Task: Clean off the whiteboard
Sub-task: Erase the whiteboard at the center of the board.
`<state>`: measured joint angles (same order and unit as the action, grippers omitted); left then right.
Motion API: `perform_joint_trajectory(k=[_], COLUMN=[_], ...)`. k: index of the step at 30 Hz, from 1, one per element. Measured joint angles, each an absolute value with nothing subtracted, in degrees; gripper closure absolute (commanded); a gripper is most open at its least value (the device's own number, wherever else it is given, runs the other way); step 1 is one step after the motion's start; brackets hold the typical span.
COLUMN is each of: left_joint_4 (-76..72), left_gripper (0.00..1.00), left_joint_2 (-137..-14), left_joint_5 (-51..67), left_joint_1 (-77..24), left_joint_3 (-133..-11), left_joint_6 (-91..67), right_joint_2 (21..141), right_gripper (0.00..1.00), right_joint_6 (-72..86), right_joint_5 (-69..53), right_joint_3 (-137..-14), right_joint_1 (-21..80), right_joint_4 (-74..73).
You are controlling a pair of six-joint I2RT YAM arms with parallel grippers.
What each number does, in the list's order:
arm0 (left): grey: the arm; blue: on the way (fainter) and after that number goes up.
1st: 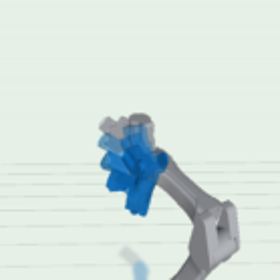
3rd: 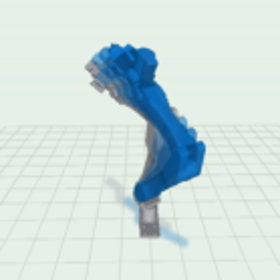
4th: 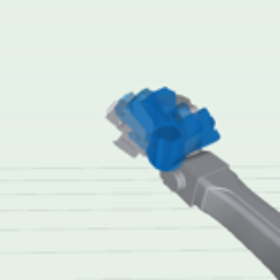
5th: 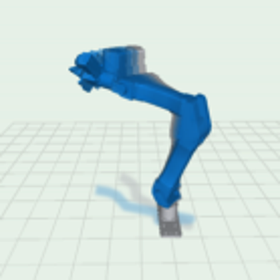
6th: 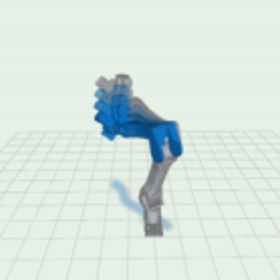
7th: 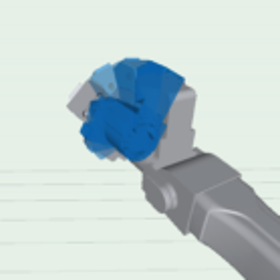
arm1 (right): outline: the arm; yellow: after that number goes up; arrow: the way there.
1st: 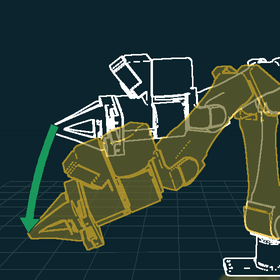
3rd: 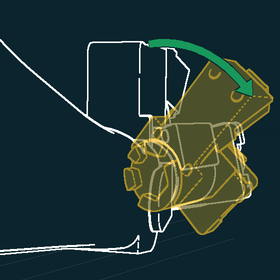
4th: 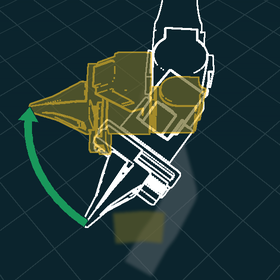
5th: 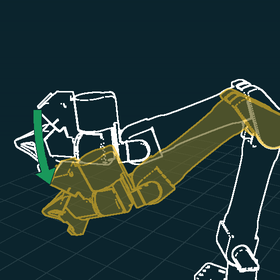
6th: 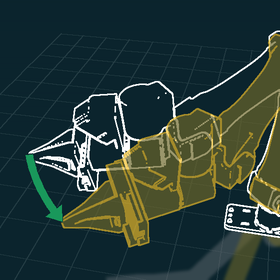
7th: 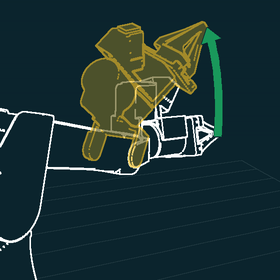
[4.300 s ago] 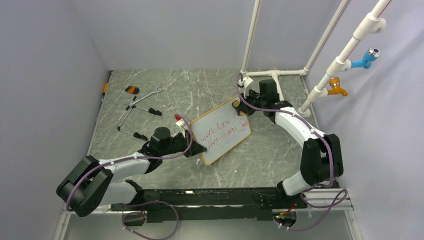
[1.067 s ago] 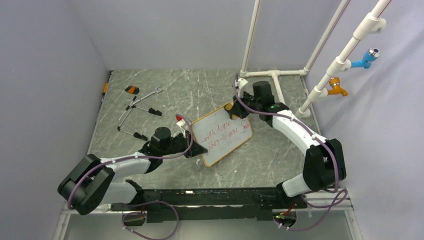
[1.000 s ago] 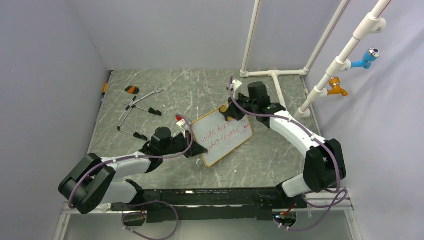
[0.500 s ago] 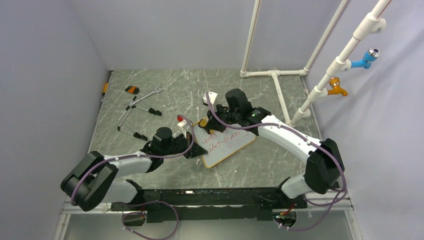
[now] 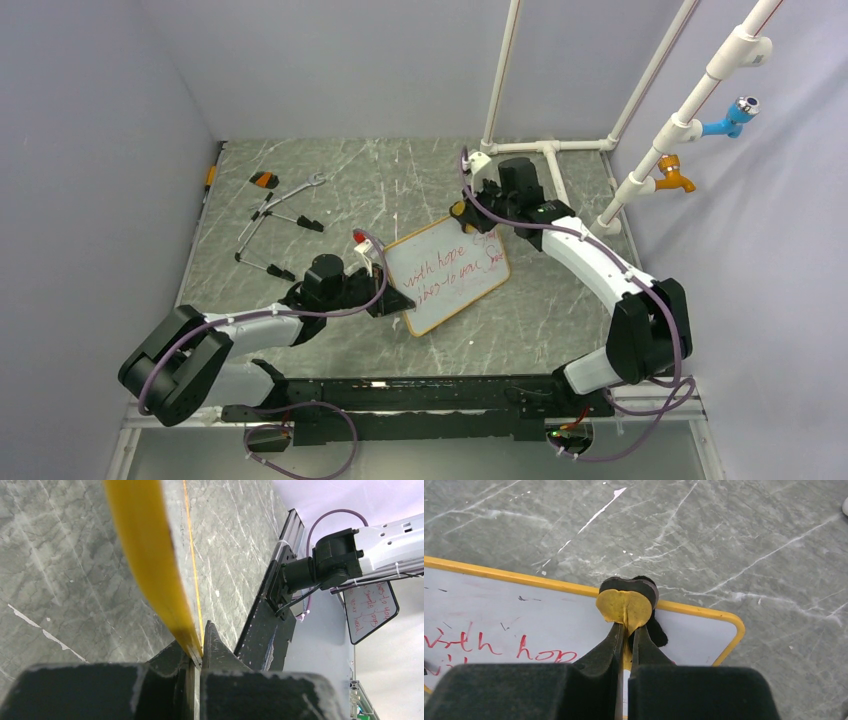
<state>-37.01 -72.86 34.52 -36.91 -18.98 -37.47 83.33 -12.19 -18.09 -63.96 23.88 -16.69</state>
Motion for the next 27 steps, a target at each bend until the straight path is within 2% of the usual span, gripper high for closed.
perform_joint_trajectory(k=[6,17,27], left_joint_4=[-35.9,-34.3,-32.6], left_gripper=[1.00,1.00,1.00], left_joint_2=[-71.7,-71.1,-71.1], left_joint_5=[34.7,33.6,32.4], left_joint_1=[-36.9,-36.7,-36.2], left_joint_3=[-18.9,-18.9,-18.9], left_joint_6=[-38.0,-37.9,-37.2], right_joint_2=[83.9,84.4,85.2], right_gripper=[1.00,1.00,1.00], right_joint_6=[-15.8,-20.7,-18.5], right_joint_5=[-21.1,-27.7,-23.3], right_joint_3=[-64.0,-65.0,-65.5], right_joint_1=[25.6,41.5,40.4], right_joint_4=[-16.8,-21.0,-21.6])
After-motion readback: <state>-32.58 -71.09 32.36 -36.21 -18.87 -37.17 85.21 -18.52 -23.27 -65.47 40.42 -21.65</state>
